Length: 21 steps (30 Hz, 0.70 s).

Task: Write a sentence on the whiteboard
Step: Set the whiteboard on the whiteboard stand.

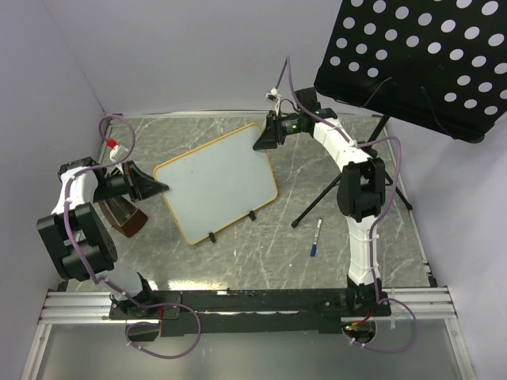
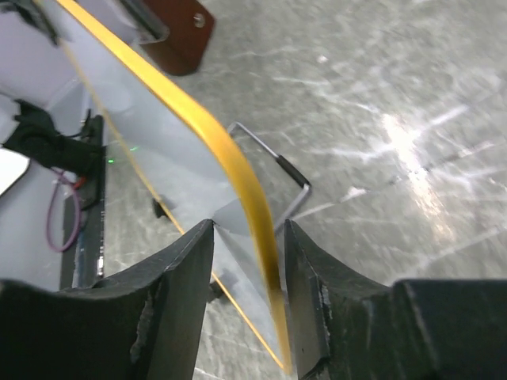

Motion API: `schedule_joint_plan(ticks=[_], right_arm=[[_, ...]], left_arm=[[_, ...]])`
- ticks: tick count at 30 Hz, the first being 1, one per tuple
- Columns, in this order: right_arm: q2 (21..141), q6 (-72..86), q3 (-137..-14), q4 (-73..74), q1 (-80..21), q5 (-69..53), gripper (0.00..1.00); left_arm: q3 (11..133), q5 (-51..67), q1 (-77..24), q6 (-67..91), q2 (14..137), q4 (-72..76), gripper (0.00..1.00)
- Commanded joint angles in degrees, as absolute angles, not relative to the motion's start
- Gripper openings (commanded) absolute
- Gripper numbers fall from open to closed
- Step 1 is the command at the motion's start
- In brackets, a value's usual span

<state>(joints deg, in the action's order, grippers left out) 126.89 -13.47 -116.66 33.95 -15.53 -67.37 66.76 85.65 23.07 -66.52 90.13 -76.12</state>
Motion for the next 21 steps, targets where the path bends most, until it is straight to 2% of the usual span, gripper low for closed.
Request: schedule_joint_plan(ticks=[1, 16, 17, 18, 21], right_arm=[[126.04, -13.01, -115.14, 31.82, -14.59, -63.54, 0.50], [125.60, -12.48, -114.17, 30.76, -14.59, -64.69, 0.55], [125.68, -12.48, -114.00, 30.76, -14.59, -64.77, 0.54], [125.77, -12.48, -113.99, 30.67, -14.59, -64.86, 0.55], [125.86, -12.48, -113.82, 30.59, -14.50, -65.21, 0.55]], left_arm=[[68.46, 97.03, 23.29, -67.33, 88.51, -78.22, 0.07], [66.45, 96.94, 23.29, -68.38, 89.03, -78.31, 0.15], [66.36, 96.94, 23.29, -68.38, 89.21, -78.22, 0.24], [66.27, 97.03, 23.29, -68.38, 89.30, -78.31, 0.28], [66.27, 97.03, 23.29, -68.47, 89.38, -78.31, 0.31]])
